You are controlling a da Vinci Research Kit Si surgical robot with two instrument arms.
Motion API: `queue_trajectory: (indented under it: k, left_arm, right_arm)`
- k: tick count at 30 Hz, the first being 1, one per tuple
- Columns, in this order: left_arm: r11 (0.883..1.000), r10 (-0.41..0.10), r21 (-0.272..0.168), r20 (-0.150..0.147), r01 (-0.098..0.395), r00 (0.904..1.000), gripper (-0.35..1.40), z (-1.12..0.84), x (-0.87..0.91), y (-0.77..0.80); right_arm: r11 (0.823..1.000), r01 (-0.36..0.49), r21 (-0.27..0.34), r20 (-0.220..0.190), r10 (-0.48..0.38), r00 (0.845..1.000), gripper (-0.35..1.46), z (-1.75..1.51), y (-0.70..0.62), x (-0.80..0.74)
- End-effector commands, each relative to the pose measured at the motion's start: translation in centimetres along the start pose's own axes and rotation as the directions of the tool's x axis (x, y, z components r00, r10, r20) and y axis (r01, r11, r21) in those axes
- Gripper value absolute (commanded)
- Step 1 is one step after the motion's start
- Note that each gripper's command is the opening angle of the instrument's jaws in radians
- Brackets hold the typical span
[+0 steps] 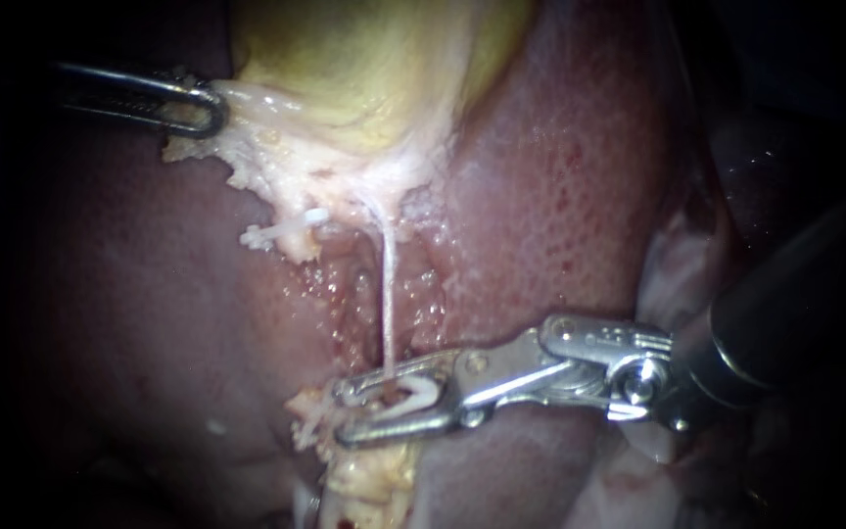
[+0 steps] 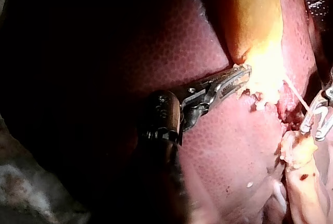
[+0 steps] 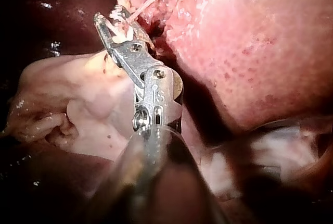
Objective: Clipping first clip right tube
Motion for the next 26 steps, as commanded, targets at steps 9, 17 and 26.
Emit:
queue_trajectory:
  k: [9,17,26]
  left_arm:
    - [1.000,0.000,0.000,0.000,0.000,1.0000,-0.35,0.00,0.00,0.00]
    - [1.000,0.000,0.000,0.000,0.000,1.0000,-0.35,0.01,0.00,0.00]
    - [1.000,0.000,0.000,0.000,0.000,1.0000,-0.35,0.01,0.00,0.00]
  right_arm:
    - [0.999,-0.049,0.002,0.002,0.049,0.999,-0.35,-0.04,0.00,-0.02]
    - [0.999,-0.054,0.002,0.003,0.054,0.999,-0.35,-0.03,-0.02,-0.02]
    - [0.999,-0.054,0.002,0.003,0.054,0.999,-0.35,-0.04,0.01,-0.03]
